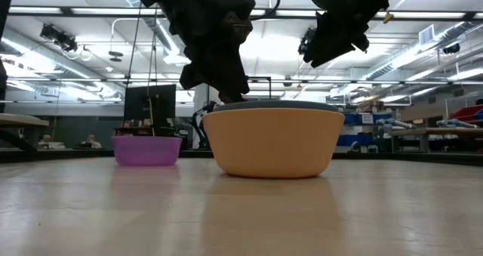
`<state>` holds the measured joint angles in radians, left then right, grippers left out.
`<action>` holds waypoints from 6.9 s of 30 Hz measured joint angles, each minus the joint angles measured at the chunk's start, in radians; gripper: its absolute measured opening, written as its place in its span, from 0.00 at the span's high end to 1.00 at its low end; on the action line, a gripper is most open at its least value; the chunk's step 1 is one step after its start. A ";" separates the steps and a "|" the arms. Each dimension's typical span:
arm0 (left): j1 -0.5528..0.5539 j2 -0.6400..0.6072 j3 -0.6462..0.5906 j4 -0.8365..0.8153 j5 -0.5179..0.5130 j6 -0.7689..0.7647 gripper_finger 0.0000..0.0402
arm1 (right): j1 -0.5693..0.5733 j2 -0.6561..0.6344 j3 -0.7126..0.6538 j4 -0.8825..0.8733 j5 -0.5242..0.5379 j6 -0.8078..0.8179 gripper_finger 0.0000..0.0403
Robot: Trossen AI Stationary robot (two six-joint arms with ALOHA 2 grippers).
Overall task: Nest bowls inside each other
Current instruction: Stack the purple bowl on top of the orange bowl, then return to Home Position
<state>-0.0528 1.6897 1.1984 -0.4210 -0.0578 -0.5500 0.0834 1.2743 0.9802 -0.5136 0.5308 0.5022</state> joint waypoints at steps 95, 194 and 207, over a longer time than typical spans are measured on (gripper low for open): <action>-0.044 0.134 0.233 -0.014 0.447 0.119 0.71 | -0.001 0.000 0.000 -0.135 0.277 0.056 0.64; -0.264 -1.135 -0.191 0.187 -0.027 0.588 0.71 | 0.167 -0.691 0.000 0.180 -0.384 -0.594 0.64; -0.262 -1.315 -0.442 0.228 -0.052 0.626 0.71 | 0.156 -0.777 -0.058 0.141 -0.311 -0.630 0.64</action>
<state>-0.3145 0.3745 0.7566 -0.1926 -0.1103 0.0765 0.2395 0.4975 0.9225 -0.3728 0.2200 -0.1278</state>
